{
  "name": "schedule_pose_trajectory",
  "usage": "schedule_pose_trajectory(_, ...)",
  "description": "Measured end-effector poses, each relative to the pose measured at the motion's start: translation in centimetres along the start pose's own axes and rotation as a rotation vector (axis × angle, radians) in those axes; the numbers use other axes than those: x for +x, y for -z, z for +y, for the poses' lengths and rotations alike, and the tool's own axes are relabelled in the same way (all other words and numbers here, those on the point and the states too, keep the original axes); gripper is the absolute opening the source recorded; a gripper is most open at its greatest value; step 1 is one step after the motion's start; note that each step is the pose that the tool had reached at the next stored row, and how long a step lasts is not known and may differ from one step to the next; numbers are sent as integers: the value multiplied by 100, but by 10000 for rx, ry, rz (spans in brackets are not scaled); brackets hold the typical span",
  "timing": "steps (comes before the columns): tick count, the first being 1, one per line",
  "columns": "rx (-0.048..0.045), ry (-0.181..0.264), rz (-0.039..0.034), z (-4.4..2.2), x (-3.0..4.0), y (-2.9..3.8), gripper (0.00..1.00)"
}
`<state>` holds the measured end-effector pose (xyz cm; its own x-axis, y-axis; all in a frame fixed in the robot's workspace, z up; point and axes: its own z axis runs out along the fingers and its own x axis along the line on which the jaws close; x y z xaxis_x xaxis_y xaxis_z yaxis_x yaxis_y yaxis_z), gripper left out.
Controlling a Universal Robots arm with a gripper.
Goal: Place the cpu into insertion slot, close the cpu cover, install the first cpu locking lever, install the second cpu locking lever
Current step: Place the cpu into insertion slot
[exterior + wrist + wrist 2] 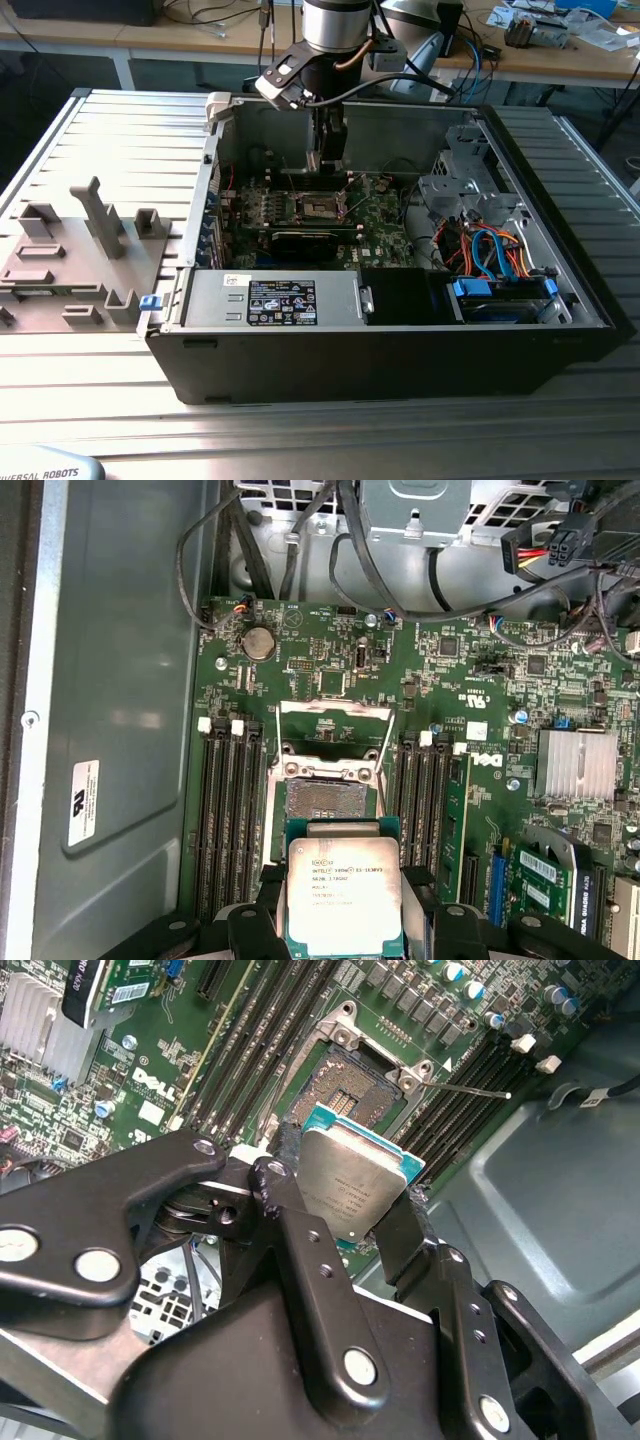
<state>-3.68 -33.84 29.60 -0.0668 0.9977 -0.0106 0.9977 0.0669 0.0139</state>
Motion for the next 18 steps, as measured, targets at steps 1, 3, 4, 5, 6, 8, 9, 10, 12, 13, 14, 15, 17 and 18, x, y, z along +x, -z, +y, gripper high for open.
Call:
schedule_pose_trajectory(1, 0, -4, 0, 0, 0, 0, 54)
schedule_pose_trajectory(3, -1, -16, 0, 0, 0, -1, 54)
schedule_pose_trajectory(4, 0, -34, 0, 0, 0, -1, 54)
schedule_pose_trajectory(5, 0, -64, -1, 0, 0, -2, 54)
schedule_pose_trajectory(6, 1, -86, -2, 0, 0, -2, 54)
schedule_pose_trajectory(8, 1, -97, -1, 0, 0, -3, 54)
schedule_pose_trajectory(9, 1, -103, -1, 0, 0, -3, 54)
schedule_pose_trajectory(10, 1, -107, -1, 0, 0, -3, 54)
schedule_pose_trajectory(12, 1, -117, -1, 0, 0, -4, 54)
schedule_pose_trajectory(13, 1, -125, -2, 0, 0, -4, 54)
schedule_pose_trajectory(14, 1, -130, -2, 0, 0, -4, 54)
schedule_pose_trajectory(15, 1, -134, -2, 0, 0, -4, 54)
schedule_pose_trajectory(17, 1, -148, -2, 0, 0, -4, 54)
schedule_pose_trajectory(18, 1, -152, -2, 0, 0, -5, 54)
